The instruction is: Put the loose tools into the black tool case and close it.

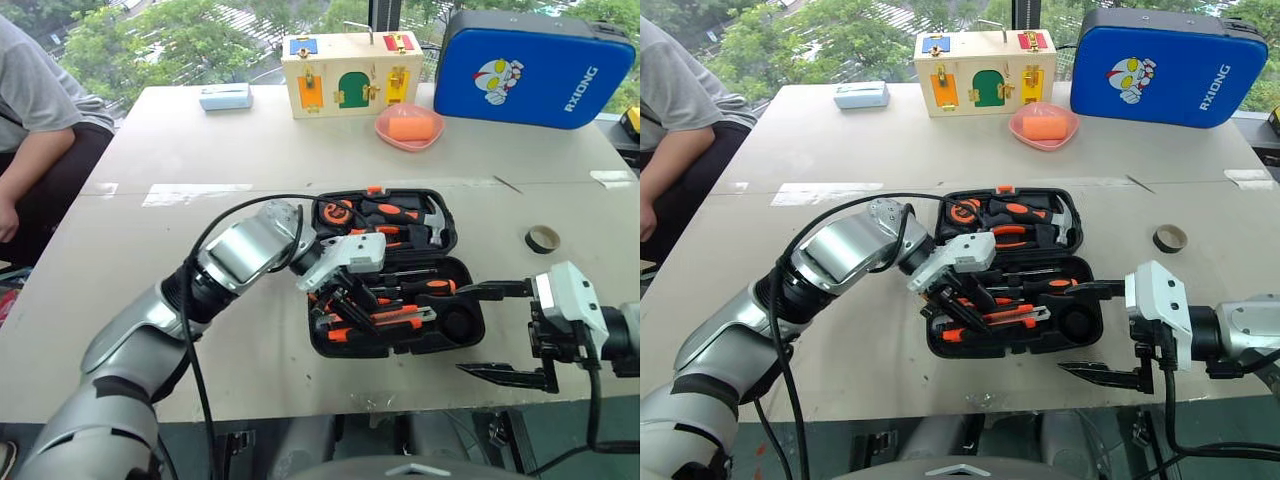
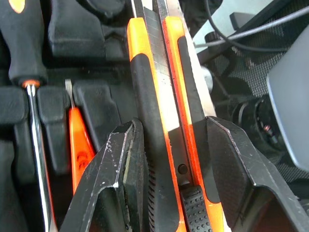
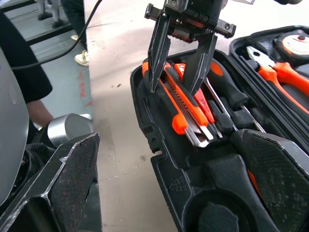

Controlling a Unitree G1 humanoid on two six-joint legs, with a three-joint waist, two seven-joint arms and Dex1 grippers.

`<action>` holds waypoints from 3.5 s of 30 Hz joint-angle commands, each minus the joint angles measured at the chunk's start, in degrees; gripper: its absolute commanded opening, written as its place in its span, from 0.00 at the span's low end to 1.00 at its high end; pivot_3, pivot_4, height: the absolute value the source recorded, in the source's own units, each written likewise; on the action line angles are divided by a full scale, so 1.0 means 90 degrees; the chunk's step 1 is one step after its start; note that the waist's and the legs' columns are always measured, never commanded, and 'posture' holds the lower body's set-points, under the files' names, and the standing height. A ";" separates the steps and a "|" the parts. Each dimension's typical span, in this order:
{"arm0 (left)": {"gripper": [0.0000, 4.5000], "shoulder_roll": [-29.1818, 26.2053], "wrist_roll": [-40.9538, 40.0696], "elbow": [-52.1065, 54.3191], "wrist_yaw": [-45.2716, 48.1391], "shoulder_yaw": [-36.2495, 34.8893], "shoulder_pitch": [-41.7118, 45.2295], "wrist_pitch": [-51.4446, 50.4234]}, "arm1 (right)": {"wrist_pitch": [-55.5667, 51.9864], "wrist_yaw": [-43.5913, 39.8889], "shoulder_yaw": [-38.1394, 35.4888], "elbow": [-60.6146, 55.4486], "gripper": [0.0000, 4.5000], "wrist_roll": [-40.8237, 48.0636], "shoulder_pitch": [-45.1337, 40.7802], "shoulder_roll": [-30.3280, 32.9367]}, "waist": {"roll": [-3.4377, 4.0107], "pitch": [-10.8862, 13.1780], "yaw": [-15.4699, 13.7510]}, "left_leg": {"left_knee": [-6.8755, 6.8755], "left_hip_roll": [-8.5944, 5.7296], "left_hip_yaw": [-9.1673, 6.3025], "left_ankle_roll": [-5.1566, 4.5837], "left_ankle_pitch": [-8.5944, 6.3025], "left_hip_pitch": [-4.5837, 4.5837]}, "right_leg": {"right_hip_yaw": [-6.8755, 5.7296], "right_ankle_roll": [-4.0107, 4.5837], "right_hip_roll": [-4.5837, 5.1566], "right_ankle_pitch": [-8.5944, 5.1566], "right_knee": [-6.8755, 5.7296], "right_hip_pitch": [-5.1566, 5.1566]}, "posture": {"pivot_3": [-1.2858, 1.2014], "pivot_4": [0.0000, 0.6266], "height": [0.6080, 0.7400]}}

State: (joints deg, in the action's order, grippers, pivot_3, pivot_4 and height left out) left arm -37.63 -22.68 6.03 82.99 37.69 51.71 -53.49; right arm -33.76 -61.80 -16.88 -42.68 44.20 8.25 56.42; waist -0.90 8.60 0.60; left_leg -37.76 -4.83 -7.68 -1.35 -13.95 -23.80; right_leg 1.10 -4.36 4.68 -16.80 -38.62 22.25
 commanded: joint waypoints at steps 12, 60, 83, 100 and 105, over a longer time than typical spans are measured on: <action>0.60 0.0271 0.0297 0.0177 -0.0276 0.0085 -0.0209 0.0078 | 0.0072 0.0078 -0.0363 -0.0159 1.00 0.0172 0.0190 0.0044 | 0.0000 0.0000 -0.0009 | -0.0004 -0.0001 -0.0002 0.0001 0.0000 0.0001 | 0.0000 0.0000 0.0002 0.0000 0.0000 -0.0004 | 0.52 0.24 0.96; 0.01 -0.0184 0.0779 0.0352 -0.0555 -0.0751 -0.1162 0.1642 | 0.0178 -0.0059 -0.0719 -0.0080 1.00 -0.0006 0.0480 0.0025 | 0.0009 -0.0007 -0.0164 | -0.0039 -0.0015 -0.0010 -0.0045 -0.0027 0.0050 | -0.0017 -0.0003 0.0025 -0.0001 -0.0009 -0.0077 | 0.52 0.24 0.96; 0.99 -0.0329 -0.1901 0.0895 -0.0936 -0.4022 -0.1620 0.1353 | 0.0551 0.0543 -0.4120 0.1389 1.00 -0.0403 0.3280 -0.1866 | 0.0019 -0.0003 -0.0127 | -0.0014 -0.0009 -0.0015 -0.0033 -0.0023 0.0038 | -0.0007 -0.0002 0.0038 -0.0002 0.0020 -0.0063 | 0.52 0.24 0.96; 0.99 -0.0669 -0.1972 0.1851 -0.1361 -0.3962 -0.2219 0.1345 | 0.0795 0.1175 -0.1074 0.3728 1.00 -0.2201 -0.0305 -0.0203 | 0.0024 0.0003 -0.0070 | 0.0049 -0.0002 0.0035 -0.0014 -0.0011 0.0093 | 0.0039 -0.0002 0.0037 -0.0002 0.0035 -0.0076 | 0.52 0.24 0.96; 1.00 -0.0704 -0.1973 0.2071 -0.1560 -0.3974 -0.2342 0.1321 | 0.1070 0.1207 0.0291 0.4966 0.81 -0.3034 -0.1888 -0.0148 | 0.0031 0.0010 -0.0031 | 0.0059 0.0006 0.0028 -0.0012 -0.0011 0.0087 | 0.0033 -0.0003 0.0029 -0.0002 0.0057 -0.0075 | 0.52 0.24 0.96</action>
State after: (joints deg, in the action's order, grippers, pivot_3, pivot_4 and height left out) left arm -43.47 -39.58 22.27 69.52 2.80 30.49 -41.86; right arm -25.83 -50.85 -16.48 -0.11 19.24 -7.05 54.27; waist -0.62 8.69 0.32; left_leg -37.22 -4.83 -7.40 -1.46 -14.04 -23.04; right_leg 1.40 -4.39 4.96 -16.83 -38.10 21.60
